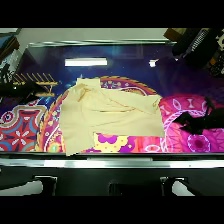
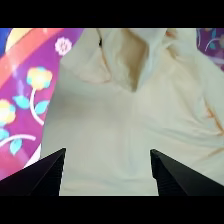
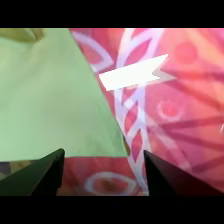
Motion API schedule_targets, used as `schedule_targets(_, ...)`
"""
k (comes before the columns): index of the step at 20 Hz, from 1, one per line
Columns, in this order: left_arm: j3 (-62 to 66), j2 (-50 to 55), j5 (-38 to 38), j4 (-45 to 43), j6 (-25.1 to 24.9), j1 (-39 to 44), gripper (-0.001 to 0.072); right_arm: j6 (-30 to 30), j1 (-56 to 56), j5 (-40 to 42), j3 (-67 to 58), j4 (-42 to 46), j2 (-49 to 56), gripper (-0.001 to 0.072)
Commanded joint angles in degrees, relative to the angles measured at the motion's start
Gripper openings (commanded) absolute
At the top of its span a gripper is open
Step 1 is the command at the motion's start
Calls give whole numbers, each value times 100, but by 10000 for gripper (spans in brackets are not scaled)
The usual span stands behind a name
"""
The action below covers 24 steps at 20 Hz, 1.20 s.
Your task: Fold the clothes and pants, and hang the long-sleeved shirts on hangers.
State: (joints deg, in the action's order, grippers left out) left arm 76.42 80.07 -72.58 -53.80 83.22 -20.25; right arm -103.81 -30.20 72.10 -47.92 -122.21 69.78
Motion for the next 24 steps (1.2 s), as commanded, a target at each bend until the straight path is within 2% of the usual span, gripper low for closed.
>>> schedule_targets(1, -1311, -946, -20, -83, -15, -223, 616, -466, -92, -140, 1123, -529, -114, 557)
schedule_targets(5, -2052, -1364, 17, -66, -31, -223, 616, -883, -92, -341, 1370, -881, 122, 556)
schedule_targets(10, -2122, -1375, 63, 109, -28, -216, 616, -1141, -90, -693, 1370, -1250, 586, 553)
schedule_targets(13, -2122, -1375, 66, 114, -28, -216, 616, -1335, -90, -817, 1370, -1427, 809, 514)
schedule_targets(15, -2122, -1375, 63, 111, -31, -216, 616, -1421, -90, -837, 1370, -1539, 922, 388)
schedule_targets(16, -2129, -1375, 68, 111, -42, -216, 616, -1451, -92, -839, 1370, -1521, 931, 232)
schedule_targets(17, -2153, -1375, 76, 111, -98, -216, 616, -1526, -92, -837, 1370, -1523, 927, 130)
schedule_targets(18, -2203, -1375, 92, 109, -192, -216, 616, -1558, -92, -841, 1370, -1528, 927, 69)
schedule_targets(19, -2277, -1375, 131, 107, -315, -219, 616, -1554, -92, -833, 1370, -1543, 927, 39)
schedule_targets(24, -3040, -1355, 931, 107, -699, -216, 616, -1552, -92, -232, 1366, -1685, 608, 38)
